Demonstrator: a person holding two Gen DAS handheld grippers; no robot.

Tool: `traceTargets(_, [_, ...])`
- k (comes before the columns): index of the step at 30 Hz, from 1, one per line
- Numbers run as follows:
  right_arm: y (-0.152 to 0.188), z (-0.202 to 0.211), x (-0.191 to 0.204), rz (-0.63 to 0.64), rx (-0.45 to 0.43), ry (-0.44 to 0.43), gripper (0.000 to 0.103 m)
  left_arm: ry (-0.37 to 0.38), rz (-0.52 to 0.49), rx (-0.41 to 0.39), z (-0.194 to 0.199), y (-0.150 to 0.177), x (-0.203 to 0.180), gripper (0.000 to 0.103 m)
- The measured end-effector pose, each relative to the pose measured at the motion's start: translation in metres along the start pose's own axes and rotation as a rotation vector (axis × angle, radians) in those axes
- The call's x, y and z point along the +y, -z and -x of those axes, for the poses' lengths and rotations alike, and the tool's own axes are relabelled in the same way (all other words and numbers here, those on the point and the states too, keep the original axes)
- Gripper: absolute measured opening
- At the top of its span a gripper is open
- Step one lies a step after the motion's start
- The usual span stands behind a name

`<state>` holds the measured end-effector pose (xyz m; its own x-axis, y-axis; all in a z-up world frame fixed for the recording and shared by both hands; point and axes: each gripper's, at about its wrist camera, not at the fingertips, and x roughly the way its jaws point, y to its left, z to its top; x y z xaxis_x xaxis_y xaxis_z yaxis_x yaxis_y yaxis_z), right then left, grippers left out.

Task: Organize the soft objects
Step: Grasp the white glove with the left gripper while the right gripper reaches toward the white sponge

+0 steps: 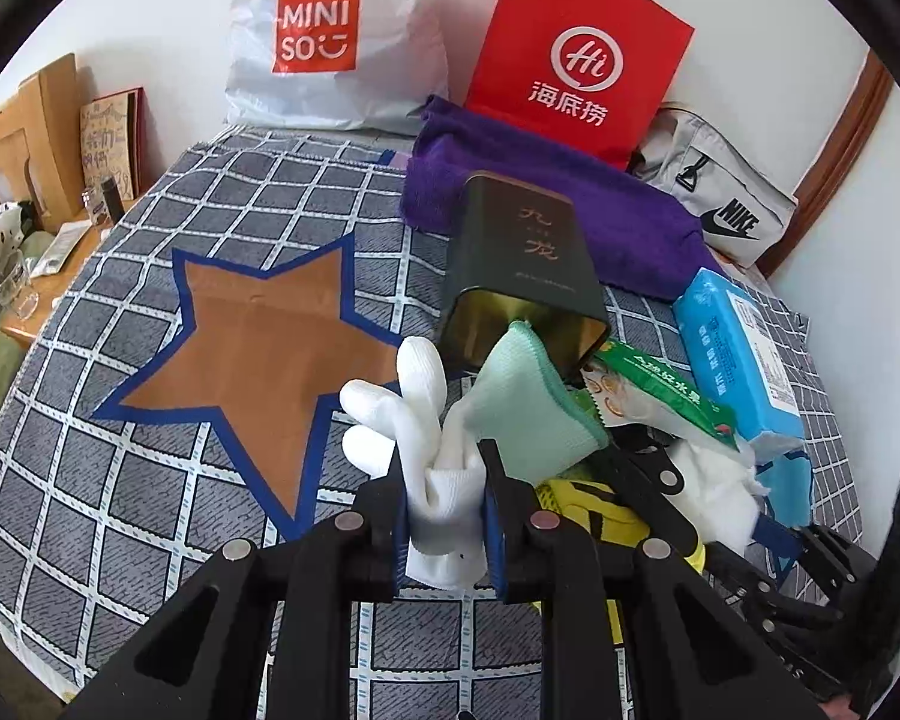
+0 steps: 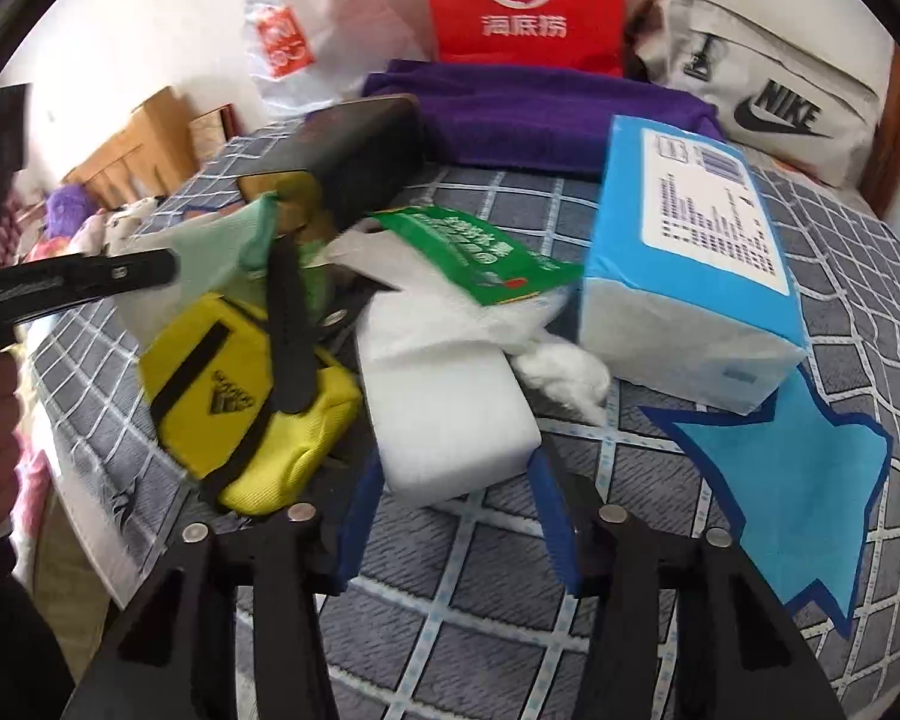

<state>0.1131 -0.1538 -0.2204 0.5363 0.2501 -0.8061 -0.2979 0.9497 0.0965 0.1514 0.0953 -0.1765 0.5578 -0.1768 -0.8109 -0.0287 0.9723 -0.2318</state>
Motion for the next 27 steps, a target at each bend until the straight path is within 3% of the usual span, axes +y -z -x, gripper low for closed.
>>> traceTargets(3, [0.009, 0.011, -0.004, 0.015, 0.007, 0.023, 0.049, -0.043, 0.008, 0.001, -0.004, 0.002, 0.003, 0.019])
traceTargets(8, [0.026, 0.033, -0.027, -0.020, 0.026, -0.018, 0.049, -0.052, 0.021, 0.005, -0.004, 0.005, 0.007, 0.019])
traceTargets(11, [0.035, 0.048, -0.046, -0.030, 0.012, 0.011, 0.050, -0.075, 0.025, 0.005, 0.001, 0.006, 0.010, 0.019])
traceTargets(16, [0.047, 0.047, -0.070, -0.087, 0.045, 0.029, 0.050, -0.117, 0.032, 0.020, 0.007, 0.010, 0.020, 0.019])
traceTargets(21, [0.056, 0.035, -0.065, -0.074, 0.060, 0.022, 0.055, -0.123, 0.037, 0.038, 0.006, 0.009, 0.023, 0.022])
traceTargets(24, [0.053, 0.033, -0.065, -0.097, 0.042, -0.004, 0.067, -0.100, 0.031, 0.052, 0.002, 0.007, 0.020, 0.038])
traceTargets(26, [0.049, 0.030, -0.067, -0.117, 0.034, -0.020, 0.071, -0.098, 0.028, 0.059, -0.003, 0.006, 0.017, 0.062])
traceTargets(27, [0.047, 0.027, -0.065, -0.124, 0.037, -0.023, 0.071, -0.103, 0.035, 0.058, -0.006, 0.006, 0.016, 0.063])
